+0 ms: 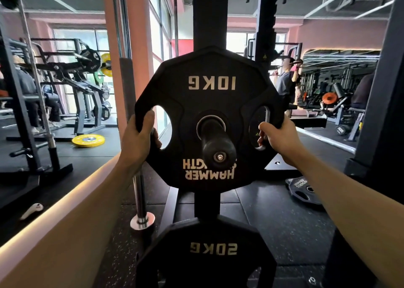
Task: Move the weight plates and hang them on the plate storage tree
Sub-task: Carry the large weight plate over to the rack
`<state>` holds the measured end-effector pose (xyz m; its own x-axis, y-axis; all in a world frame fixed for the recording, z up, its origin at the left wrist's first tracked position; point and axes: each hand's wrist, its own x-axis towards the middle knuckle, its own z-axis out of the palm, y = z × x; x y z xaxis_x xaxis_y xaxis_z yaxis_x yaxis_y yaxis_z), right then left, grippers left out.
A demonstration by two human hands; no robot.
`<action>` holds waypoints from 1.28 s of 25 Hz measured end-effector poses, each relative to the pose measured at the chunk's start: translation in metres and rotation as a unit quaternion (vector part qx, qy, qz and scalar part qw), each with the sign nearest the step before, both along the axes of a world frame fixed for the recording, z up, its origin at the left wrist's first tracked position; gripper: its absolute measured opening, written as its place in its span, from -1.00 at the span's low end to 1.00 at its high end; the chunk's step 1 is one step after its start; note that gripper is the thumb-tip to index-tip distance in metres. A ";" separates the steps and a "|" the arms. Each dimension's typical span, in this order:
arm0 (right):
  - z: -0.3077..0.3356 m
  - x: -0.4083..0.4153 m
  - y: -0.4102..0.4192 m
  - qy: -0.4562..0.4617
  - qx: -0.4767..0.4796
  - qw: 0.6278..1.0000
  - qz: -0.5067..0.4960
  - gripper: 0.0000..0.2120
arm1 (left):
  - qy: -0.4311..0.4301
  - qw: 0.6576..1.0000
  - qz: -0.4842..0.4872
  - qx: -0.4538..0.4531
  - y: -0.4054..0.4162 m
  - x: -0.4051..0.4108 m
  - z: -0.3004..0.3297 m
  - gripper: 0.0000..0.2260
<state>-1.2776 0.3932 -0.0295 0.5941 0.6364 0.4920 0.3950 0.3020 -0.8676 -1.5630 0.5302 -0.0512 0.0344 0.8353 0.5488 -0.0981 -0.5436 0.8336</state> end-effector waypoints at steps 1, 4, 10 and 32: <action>0.000 0.001 -0.002 -0.004 -0.008 1.000 0.001 -0.84 | 0.016 1.000 0.007 -0.010 -0.003 -0.002 0.001 -0.58; 0.000 0.000 -0.013 -0.019 -0.031 0.999 -0.006 -0.59 | 0.144 0.983 0.111 0.002 -0.017 -0.008 0.007 -0.52; -0.009 -0.028 -0.070 -0.036 -0.003 0.999 0.014 -0.44 | 0.166 0.974 0.141 0.055 -0.077 -0.024 0.002 -0.61; 0.066 -0.208 -0.485 0.293 -0.532 0.793 0.052 -0.82 | 0.370 0.756 -0.086 -0.533 -0.522 -0.193 0.082 -0.63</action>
<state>-1.4855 -0.0920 0.0370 0.4397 0.5672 -0.6964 -0.1489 -0.7186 -0.6793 -1.7561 0.0080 0.0304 0.1606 0.7381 -0.6552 0.6167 0.4433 0.6505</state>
